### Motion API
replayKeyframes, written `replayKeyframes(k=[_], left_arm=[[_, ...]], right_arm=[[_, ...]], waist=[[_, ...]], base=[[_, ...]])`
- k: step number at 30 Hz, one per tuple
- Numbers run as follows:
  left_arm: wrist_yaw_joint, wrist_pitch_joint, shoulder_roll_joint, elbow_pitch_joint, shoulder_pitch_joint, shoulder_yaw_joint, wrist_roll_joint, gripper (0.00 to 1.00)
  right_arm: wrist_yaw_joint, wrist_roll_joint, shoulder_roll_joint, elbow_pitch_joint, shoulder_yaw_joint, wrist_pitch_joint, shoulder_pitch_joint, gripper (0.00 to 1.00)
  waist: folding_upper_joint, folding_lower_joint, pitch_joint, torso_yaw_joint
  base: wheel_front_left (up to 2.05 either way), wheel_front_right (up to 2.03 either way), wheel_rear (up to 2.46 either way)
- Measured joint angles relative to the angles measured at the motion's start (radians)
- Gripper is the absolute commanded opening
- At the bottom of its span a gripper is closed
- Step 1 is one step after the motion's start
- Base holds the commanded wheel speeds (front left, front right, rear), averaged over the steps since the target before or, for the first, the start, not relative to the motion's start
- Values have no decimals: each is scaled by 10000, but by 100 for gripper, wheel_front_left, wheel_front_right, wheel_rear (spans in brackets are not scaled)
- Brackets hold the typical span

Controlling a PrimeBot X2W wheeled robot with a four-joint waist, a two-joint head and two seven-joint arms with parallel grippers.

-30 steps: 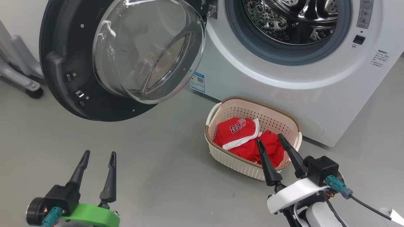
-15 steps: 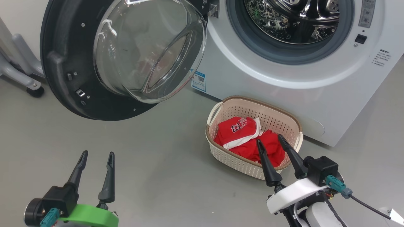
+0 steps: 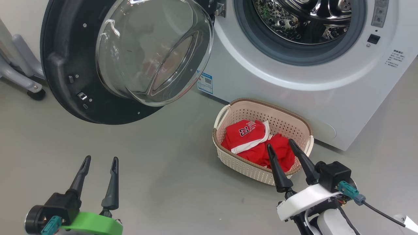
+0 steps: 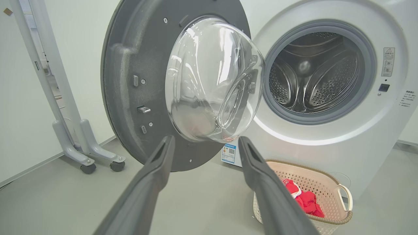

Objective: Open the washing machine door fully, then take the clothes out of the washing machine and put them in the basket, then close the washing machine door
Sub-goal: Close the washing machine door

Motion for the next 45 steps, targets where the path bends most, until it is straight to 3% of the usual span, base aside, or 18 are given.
replayKeyframes(k=[19, 21, 22, 37, 45], left_arm=[[-2, 0, -19, -73, 12, 40, -107, 100], [-2, 0, -27, -58, 36, 38, -318, 29], [-4, 0, -27, -58, 67, 38, -326, 0], [-6, 0, 65, -685, 129, 619, -616, 0], [-48, 0, 1430, -1492, -737, 1580, -826, 0]], right_arm=[[0, 15, 2, 19, -79, 0, -9, 100], [-2, 15, 2, 19, -82, 0, -9, 100], [-2, 15, 2, 19, -86, 0, -9, 100], [0, -236, -445, -280, -326, 0, -48, 100], [0, -575, -834, -399, -268, 0, -217, 100]], waist=[[0, 0, -43, -23], [0, 0, -37, -27], [0, 0, -32, -29], [0, 0, 656, -40], [0, 0, 1328, -53]], base=[[0, 0, 0], [0, 0, 0], [0, 0, 0], [0, 0, 0], [0, 0, 0]])
